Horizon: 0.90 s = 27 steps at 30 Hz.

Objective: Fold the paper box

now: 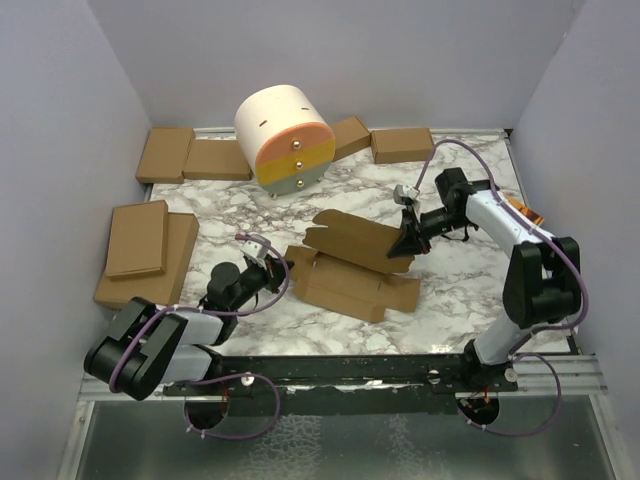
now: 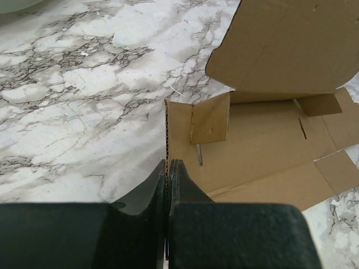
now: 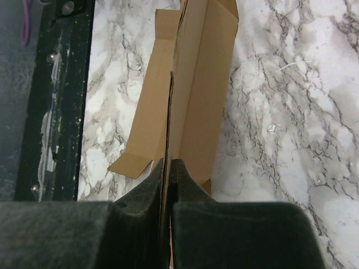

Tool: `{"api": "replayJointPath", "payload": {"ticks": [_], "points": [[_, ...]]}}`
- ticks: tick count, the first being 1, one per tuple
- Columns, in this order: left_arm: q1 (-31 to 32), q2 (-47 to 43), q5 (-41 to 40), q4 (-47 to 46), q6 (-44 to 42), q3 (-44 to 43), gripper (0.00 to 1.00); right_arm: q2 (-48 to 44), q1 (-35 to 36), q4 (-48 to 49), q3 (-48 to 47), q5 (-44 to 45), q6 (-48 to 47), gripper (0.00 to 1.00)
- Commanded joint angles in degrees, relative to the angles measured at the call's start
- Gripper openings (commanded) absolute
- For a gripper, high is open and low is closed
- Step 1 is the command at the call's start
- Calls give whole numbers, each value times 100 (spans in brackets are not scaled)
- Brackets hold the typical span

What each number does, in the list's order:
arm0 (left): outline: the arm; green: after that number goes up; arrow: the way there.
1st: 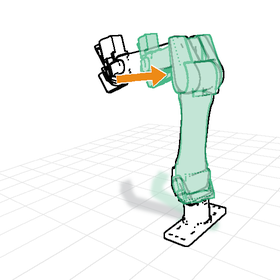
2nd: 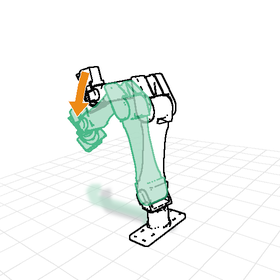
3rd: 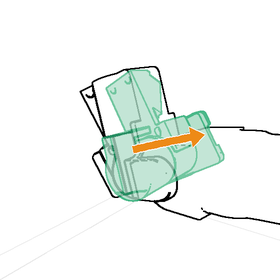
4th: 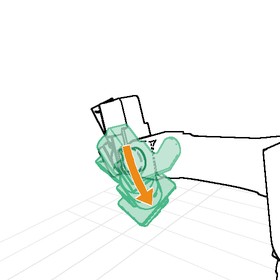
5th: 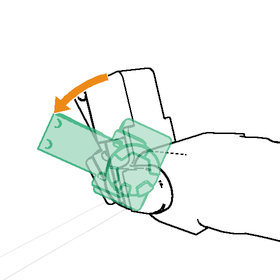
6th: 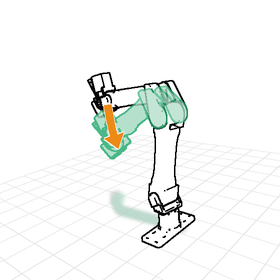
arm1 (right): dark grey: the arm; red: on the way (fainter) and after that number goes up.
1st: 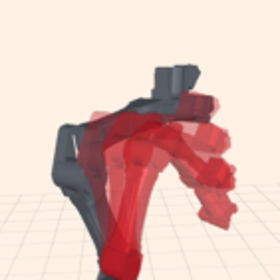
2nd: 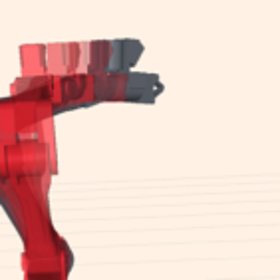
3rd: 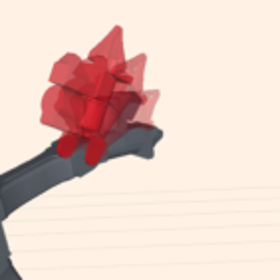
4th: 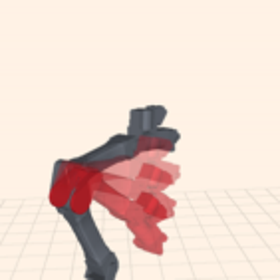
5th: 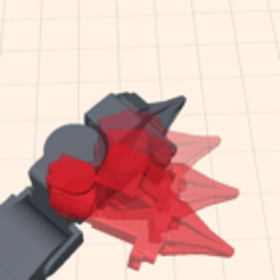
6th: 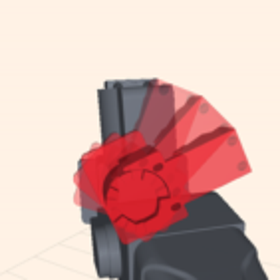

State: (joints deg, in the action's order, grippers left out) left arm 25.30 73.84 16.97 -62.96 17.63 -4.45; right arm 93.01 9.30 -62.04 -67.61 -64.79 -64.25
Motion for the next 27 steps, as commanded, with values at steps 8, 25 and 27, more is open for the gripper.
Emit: {"api": "replayJointPath", "payload": {"ticks": [8,25,27], "points": [[55,-214,-112,-1,-307,-42,0,790,63,-744,-585,-587,22,1],[55,373,-51,-544,-483,-584,0,-46,292,657,-1078,296,1228,1],[58,652,-16,-833,-513,-751,0,13,292,636,-1330,577,1134,1]]}}
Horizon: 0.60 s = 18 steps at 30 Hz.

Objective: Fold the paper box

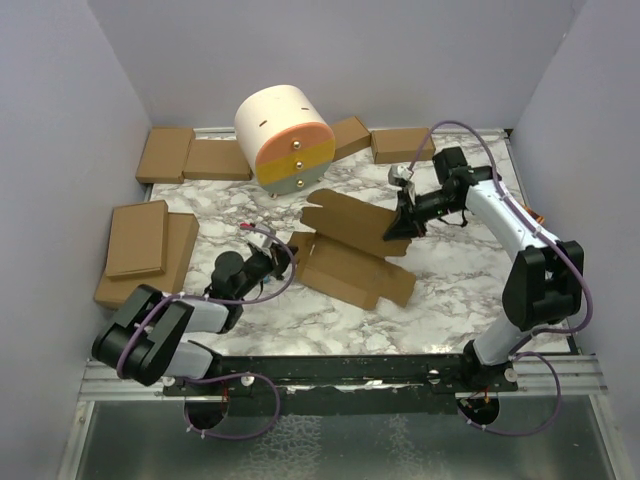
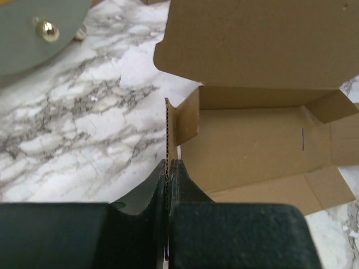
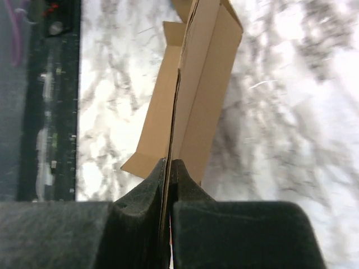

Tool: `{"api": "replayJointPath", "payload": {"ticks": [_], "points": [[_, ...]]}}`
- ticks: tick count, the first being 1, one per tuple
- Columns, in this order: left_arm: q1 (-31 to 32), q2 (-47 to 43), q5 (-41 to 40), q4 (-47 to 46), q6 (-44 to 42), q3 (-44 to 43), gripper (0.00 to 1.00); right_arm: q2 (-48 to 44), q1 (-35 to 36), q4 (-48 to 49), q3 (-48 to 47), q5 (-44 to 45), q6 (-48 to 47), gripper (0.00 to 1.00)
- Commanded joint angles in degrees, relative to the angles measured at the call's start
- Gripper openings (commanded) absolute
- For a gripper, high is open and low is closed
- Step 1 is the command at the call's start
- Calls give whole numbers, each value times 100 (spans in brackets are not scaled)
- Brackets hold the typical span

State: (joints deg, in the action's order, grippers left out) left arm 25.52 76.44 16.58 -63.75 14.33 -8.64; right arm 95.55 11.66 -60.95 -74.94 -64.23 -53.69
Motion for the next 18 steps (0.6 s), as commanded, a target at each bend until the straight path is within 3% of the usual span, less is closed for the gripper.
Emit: {"api": "replayJointPath", "payload": {"ticks": [1,10,18], "points": [[33,559,60,-940,-187,-431,0,-202,56,508,-715,612,10,1],[32,2024,213,-3032,-330,-717,0,-298,51,365,-997,1076,-1136,1],[32,2250,205,-3346,-642,-233,0,-755,192,324,-76,842,-1853,1]]}}
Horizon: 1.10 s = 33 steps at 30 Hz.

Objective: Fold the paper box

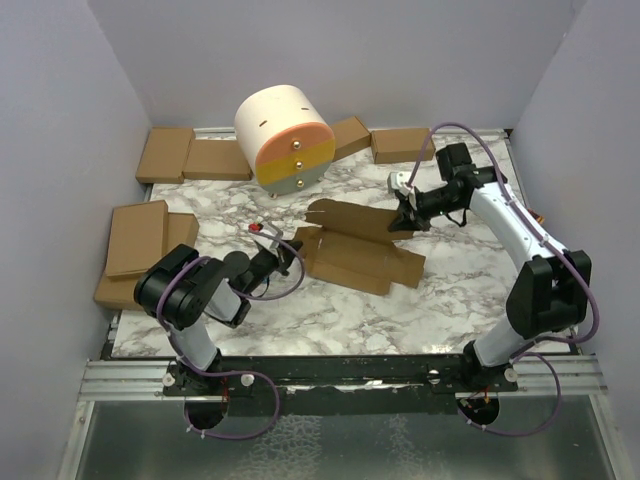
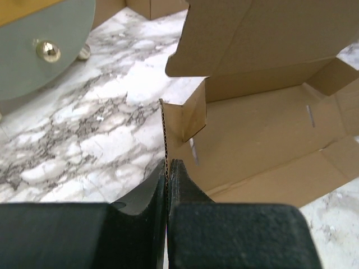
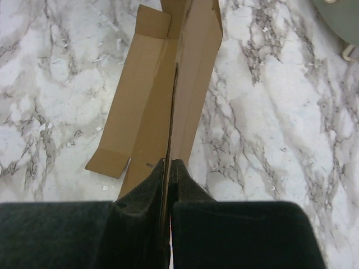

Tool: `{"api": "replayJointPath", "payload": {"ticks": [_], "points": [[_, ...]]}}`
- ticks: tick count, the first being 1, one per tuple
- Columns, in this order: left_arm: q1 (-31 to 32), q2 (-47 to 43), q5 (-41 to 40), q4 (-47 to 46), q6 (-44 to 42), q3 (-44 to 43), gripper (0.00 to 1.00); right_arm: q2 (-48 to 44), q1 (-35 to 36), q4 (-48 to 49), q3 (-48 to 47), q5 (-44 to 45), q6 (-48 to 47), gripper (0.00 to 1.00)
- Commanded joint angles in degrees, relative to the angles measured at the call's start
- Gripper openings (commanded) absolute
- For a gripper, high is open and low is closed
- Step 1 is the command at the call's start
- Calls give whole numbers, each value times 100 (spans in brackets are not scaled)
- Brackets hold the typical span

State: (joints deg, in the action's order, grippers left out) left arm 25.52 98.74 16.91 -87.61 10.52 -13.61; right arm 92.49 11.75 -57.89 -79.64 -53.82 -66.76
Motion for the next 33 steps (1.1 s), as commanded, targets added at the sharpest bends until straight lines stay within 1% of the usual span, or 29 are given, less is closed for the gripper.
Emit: {"api": "replayJointPath", "payload": {"ticks": [1,5,7,8,9,12,15,16,17,19,21,24,26,28,30,33], "points": [[32,-11,190,-979,-306,331,0,-530,220,80,506,-199,-539,1],[32,-117,237,-992,-459,557,0,-738,316,126,740,-233,-506,1],[32,-118,265,-967,-474,574,0,-815,328,311,781,-120,-323,1],[32,-293,300,-947,-458,555,0,-823,326,399,752,-22,-286,1],[32,-332,346,-916,-443,504,0,-826,328,477,688,98,-263,1],[32,-485,449,-758,-393,324,8,-731,327,598,232,366,-214,1],[32,-759,515,-319,-412,137,10,-561,327,566,-308,566,-289,1],[24,-853,557,-119,-431,43,13,-532,328,568,-437,641,-349,1],[24,-951,601,60,-442,-9,18,-508,324,579,-526,716,-396,1],[23,-1148,573,277,-417,-22,34,-510,320,633,-635,844,-468,1],[-4,-1337,466,293,-329,81,41,-545,324,678,-644,982,-564,1],[-169,-1681,260,306,63,294,49,-641,323,754,-500,1145,-718,1],[-305,-1961,143,376,398,479,54,-755,323,879,-289,1257,-859,1],[-465,-2308,65,658,720,631,56,-922,324,1189,33,1408,-863,1],[-620,-2755,20,1222,998,689,57,-1069,327,1433,307,1504,-876,1],[-645,-3392,-82,2109,1000,692,57,-1158,325,1474,514,1468,-899,1]]}}
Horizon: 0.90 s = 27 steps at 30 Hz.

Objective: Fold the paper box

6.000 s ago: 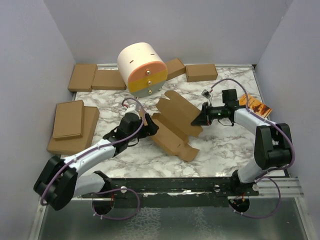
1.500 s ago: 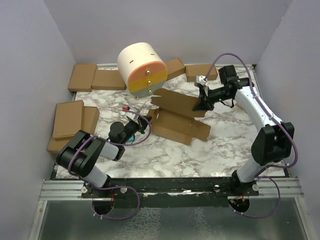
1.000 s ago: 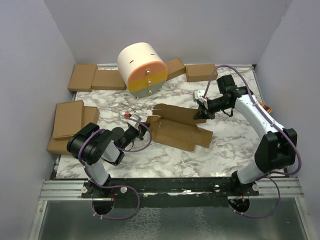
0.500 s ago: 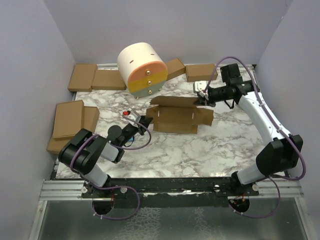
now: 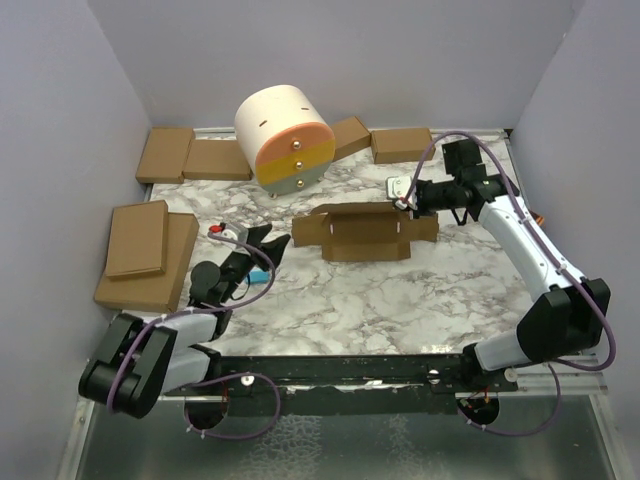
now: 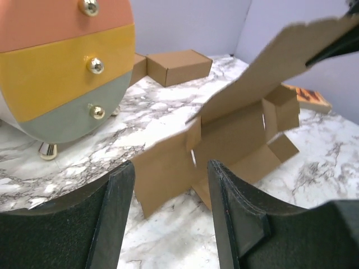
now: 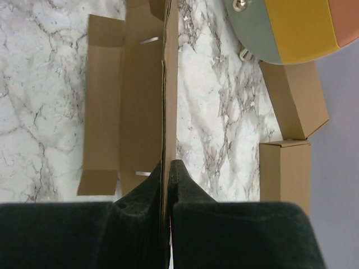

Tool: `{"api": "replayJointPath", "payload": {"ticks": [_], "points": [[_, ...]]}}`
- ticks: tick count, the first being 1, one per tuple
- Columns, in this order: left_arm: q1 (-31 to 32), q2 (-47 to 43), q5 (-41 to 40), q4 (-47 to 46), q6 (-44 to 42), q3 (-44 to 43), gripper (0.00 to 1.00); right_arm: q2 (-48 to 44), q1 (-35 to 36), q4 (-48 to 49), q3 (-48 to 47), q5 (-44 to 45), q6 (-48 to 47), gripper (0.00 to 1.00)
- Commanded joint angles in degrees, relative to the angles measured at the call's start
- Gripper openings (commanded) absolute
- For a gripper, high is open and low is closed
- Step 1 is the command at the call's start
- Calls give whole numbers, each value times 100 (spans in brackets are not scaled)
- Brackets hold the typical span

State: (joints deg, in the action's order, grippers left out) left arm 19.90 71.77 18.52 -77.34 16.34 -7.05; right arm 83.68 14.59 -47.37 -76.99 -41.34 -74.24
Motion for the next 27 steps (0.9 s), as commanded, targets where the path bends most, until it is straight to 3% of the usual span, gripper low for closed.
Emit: {"api": "replayJointPath", "payload": {"ticks": [1,6,10,15,18,21,23,27], "points": [[-90,-845,-289,1237,385,28,57,-308,41,453,317,200,-152,1],[-87,-1140,-254,1241,492,-78,61,-400,39,544,572,119,-120,1],[-89,-830,423,1362,598,-477,62,-521,42,594,805,80,-100,1],[-91,-190,1229,682,473,-689,67,-563,44,656,895,50,-61,1],[-88,99,1619,834,410,-1042,68,-493,43,656,667,-19,28,1],[-106,274,1419,1338,562,-1338,67,-364,35,799,272,73,294,1],[-152,299,1270,1471,750,-1339,64,-296,22,889,0,143,452,1],[-351,185,938,2086,832,-1184,46,-148,-9,741,-506,-5,483,1]]}}
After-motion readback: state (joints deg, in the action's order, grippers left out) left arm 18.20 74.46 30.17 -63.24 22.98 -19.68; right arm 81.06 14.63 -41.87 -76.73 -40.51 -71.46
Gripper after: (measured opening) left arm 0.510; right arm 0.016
